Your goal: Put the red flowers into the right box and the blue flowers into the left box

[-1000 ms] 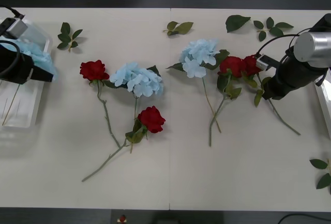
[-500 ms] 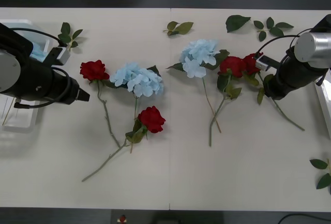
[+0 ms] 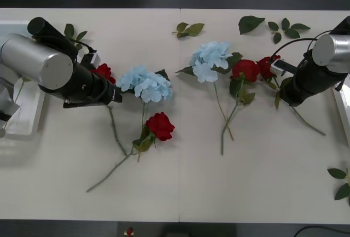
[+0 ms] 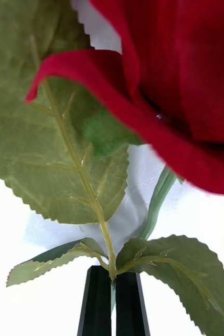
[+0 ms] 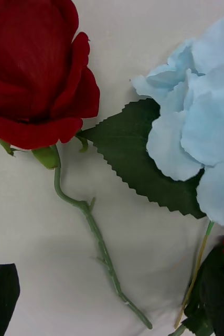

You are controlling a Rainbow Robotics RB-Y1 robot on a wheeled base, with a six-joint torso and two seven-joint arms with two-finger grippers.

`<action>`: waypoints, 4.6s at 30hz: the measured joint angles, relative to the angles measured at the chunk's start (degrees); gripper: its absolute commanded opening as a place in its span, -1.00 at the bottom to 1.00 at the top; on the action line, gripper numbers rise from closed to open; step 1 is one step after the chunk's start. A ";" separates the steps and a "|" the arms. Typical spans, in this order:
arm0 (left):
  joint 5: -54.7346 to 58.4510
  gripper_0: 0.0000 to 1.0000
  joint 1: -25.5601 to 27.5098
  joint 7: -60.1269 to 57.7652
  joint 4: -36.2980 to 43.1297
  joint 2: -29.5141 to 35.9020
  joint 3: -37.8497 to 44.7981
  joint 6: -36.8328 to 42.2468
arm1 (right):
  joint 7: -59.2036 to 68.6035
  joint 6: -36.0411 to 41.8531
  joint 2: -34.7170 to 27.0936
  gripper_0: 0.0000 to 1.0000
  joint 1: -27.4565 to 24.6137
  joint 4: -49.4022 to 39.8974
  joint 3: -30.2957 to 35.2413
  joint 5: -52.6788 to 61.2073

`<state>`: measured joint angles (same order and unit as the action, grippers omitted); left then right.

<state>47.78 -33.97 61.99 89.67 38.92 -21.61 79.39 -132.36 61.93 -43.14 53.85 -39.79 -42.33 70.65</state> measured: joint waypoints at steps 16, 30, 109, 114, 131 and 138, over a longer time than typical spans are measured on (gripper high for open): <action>-3.71 1.00 -3.98 0.00 -12.46 -4.74 0.00 0.49 | -13.79 1.60 -0.49 -1.00 0.00 0.43 4.25 13.48; -5.04 0.99 -4.73 -0.22 -14.88 -4.75 -2.71 0.49 | -16.86 5.67 -6.55 -1.00 0.00 0.11 5.17 15.77; -9.73 -1.00 -8.07 -4.02 -23.66 -9.49 -7.47 -7.98 | 28.07 10.87 -28.98 0.84 -6.82 -32.84 6.00 28.67; -9.73 -1.00 -8.07 -4.02 -23.68 -9.49 -7.47 -8.01 | 42.23 9.21 -28.74 0.85 -6.82 -37.88 6.00 28.71; -9.74 -1.00 -5.41 8.72 -13.86 -7.61 8.20 3.16 | 79.10 7.82 -16.76 0.85 -6.83 -41.19 6.00 11.39; -4.98 -1.00 -0.59 16.68 -4.50 -7.59 23.30 8.45 | 85.57 8.60 -11.29 0.85 -6.84 -41.50 6.00 3.10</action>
<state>42.80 -34.55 78.66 85.17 31.33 1.69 87.84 -46.78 70.53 -54.43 47.02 -81.29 -36.33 73.75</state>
